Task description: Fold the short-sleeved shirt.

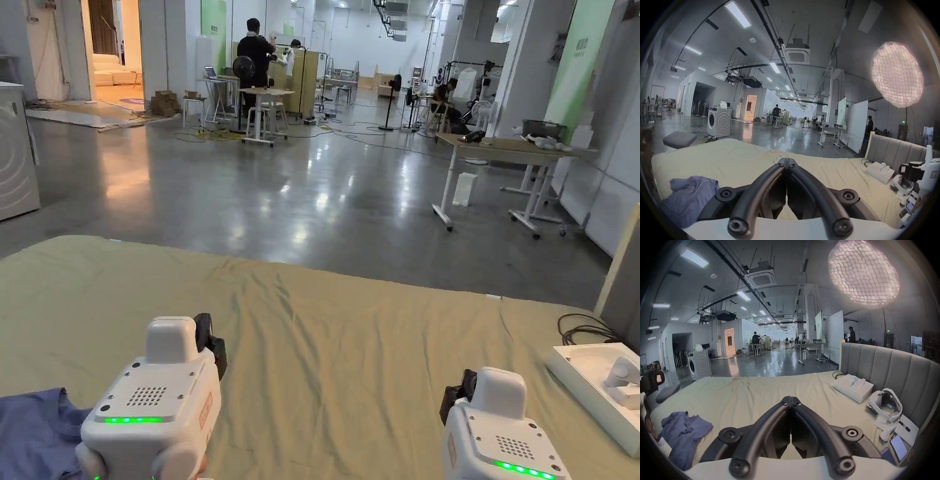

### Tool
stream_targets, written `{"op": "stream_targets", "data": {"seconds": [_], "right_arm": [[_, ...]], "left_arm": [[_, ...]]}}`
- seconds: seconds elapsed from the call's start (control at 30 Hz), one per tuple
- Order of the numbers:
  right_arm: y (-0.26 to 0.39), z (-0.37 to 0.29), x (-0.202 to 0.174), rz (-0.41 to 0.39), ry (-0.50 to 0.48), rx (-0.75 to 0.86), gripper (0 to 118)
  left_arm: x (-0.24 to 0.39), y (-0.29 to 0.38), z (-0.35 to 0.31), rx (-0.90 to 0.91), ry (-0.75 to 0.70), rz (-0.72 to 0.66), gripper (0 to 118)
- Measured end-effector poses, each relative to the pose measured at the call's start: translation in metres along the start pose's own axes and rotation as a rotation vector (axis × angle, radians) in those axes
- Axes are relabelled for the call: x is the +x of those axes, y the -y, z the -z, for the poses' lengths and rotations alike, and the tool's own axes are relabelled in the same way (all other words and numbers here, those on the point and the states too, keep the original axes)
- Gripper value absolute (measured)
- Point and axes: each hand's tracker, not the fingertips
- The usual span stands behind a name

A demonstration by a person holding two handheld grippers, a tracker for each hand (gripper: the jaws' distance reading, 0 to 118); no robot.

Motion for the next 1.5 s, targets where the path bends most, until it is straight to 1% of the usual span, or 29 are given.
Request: {"op": "stream_targets", "data": {"seconds": [0.07, 0.13, 0.23, 0.3, 0.4, 0.57, 0.7, 0.73, 0.77, 0.8, 0.83, 0.87, 0.9, 0.93, 0.97, 1.0, 1.07, 1.17, 1.37, 1.43, 1.5], "right_arm": [[-0.002, -0.002, 0.0, 0.014, 0.005, 0.013, 0], [-0.004, -0.004, -0.003, 0.006, 0.002, 0.014, 0], [-0.005, -0.004, -0.009, -0.05, -0.014, 0.011, 0], [-0.004, -0.005, -0.016, -0.074, -0.033, 0.008, 0], [0.0, -0.005, -0.026, -0.103, -0.057, -0.006, 0], [0.013, -0.001, -0.046, -0.155, -0.106, -0.045, 0], [0.023, 0.003, -0.058, -0.165, -0.133, -0.078, 0], [0.025, 0.004, -0.061, -0.168, -0.137, -0.085, 0], [0.028, 0.005, -0.064, -0.172, -0.141, -0.095, 0], [0.03, 0.007, -0.066, -0.175, -0.145, -0.105, 0], [0.033, 0.008, -0.067, -0.175, -0.15, -0.113, 0], [0.035, 0.009, -0.069, -0.176, -0.155, -0.119, 0], [0.038, 0.01, -0.072, -0.18, -0.156, -0.127, 0], [0.04, 0.011, -0.073, -0.184, -0.157, -0.135, 0], [0.043, 0.012, -0.075, -0.188, -0.16, -0.144, 0], [0.045, 0.013, -0.076, -0.193, -0.163, -0.151, 0], [0.049, 0.015, -0.079, -0.204, -0.163, -0.167, 0], [0.055, 0.017, -0.082, -0.219, -0.159, -0.186, 0], [0.066, 0.022, -0.083, -0.232, -0.149, -0.228, 0], [0.069, 0.023, -0.083, -0.237, -0.145, -0.239, 0], [0.07, 0.023, -0.082, -0.24, -0.144, -0.248, 0]], "left_arm": [[0.0, -0.001, 0.001, -0.023, 0.015, 0.029, 2], [-0.002, -0.004, 0.0, -0.054, 0.017, 0.068, 2], [-0.011, -0.005, 0.001, -0.145, 0.004, 0.105, 2], [-0.021, -0.005, 0.001, -0.218, -0.018, 0.127, 2], [-0.046, -0.001, -0.002, -0.299, -0.032, 0.126, 2], [-0.099, 0.01, -0.003, -0.499, -0.049, 0.099, 5], [-0.156, 0.025, 0.002, -0.632, -0.125, 0.034, 6], [-0.168, 0.029, 0.003, -0.65, -0.144, 0.023, 8], [-0.181, 0.033, 0.004, -0.67, -0.172, 0.015, 13], [-0.195, 0.038, 0.006, -0.712, -0.185, 0.003, 21], [-0.207, 0.042, 0.009, -0.751, -0.188, -0.008, 34], [-0.219, 0.048, 0.011, -0.776, -0.194, -0.019, 52], [-0.231, 0.054, 0.012, -0.807, -0.205, -0.031, 63], [-0.239, 0.061, 0.015, -0.834, -0.22, -0.041, 71], [-0.249, 0.067, 0.017, -0.877, -0.223, -0.041, 73], [-0.258, 0.074, 0.02, -0.888, -0.216, -0.042, 73], [-0.271, 0.088, 0.025, -0.976, -0.202, -0.062, 73], [-0.279, 0.105, 0.029, -0.991, -0.182, -0.078, 73], [-0.279, 0.156, 0.049, -1.135, -0.17, -0.017, 72], [-0.274, 0.169, 0.047, -1.143, -0.192, 0.005, 72], [-0.264, 0.163, 0.04, -1.08, -0.234, 0.014, 69]]}}
